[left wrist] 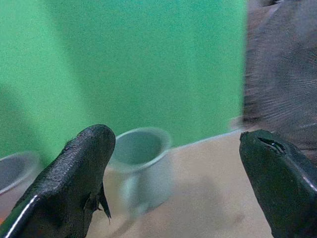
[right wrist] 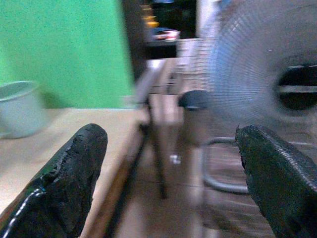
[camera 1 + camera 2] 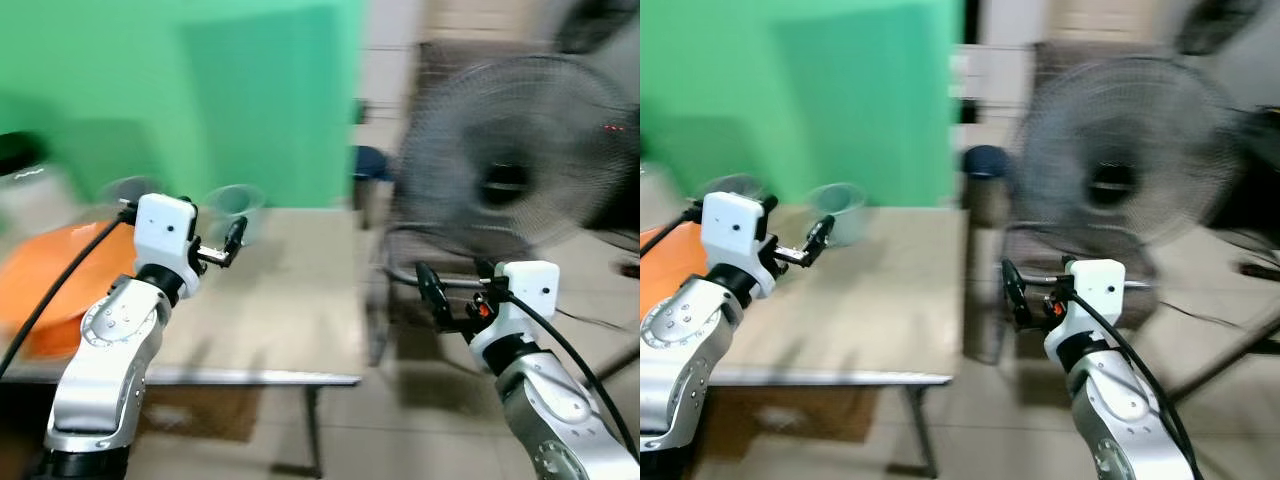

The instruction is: Setting the table

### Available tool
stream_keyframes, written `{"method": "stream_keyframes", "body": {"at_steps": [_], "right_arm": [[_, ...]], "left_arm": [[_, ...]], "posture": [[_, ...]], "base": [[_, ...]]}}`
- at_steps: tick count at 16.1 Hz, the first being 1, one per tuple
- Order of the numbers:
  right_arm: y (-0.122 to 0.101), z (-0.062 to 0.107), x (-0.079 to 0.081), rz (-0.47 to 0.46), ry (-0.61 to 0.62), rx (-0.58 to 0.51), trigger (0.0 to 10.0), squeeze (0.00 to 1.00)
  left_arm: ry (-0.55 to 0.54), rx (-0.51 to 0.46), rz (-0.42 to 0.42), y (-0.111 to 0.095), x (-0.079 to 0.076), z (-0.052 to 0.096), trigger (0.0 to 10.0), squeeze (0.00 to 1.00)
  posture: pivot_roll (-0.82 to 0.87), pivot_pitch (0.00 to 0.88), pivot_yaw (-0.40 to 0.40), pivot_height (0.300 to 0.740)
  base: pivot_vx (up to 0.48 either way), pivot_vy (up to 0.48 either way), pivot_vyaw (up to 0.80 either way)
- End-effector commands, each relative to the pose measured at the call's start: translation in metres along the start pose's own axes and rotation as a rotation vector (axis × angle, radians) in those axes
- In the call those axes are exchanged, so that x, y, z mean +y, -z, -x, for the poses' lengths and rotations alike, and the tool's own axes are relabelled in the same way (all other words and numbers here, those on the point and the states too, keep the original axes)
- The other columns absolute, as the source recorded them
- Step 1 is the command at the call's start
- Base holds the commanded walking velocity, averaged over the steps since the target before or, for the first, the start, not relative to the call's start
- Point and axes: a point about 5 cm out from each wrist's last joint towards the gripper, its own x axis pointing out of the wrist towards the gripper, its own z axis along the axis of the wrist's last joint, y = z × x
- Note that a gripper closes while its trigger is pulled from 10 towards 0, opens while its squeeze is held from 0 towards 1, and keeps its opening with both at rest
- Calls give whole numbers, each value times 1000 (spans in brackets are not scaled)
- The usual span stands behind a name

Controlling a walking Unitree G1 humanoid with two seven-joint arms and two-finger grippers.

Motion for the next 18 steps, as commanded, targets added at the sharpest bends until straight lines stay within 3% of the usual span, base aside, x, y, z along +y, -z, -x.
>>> {"method": "stream_keyframes", "body": {"at_steps": [1,5,6,11,12,13,15,18], "right_arm": [[-2,0,-3,12,10,-2,10000,0],[-1,0,-1,33,-60,25,10000,0],[-1,0,-1,39,-88,32,10000,0],[-8,-3,-4,98,-117,19,10000,0],[-9,-3,-5,105,-123,16,10000,0],[-10,-4,-5,117,-144,20,10000,0],[-10,-8,-1,151,-216,28,10000,0],[-13,-11,9,188,-314,14,10000,0]], "left_arm": [[12,5,-2,-1,-3,-1,10000,0],[-76,79,-5,11,7,0,10000,12],[-109,80,13,11,11,0,10000,1000],[-111,212,61,27,21,-6,10000,1000],[-103,232,54,30,21,-7,10000,259],[-92,244,53,33,22,-9,10000,0],[-36,284,59,43,24,-19,10000,0],[-56,318,-10,53,42,-33,10000,0]], "posture": [[61,0,30,740],[59,0,27,740],[59,0,27,740],[42,0,30,740],[42,0,30,740],[39,0,25,740],[45,0,16,740],[40,0,20,740]], "base": [[285,0,0],[136,0,0],[0,0,0],[0,0,0],[0,0,0],[0,0,0],[0,0,0],[0,0,0]]}}
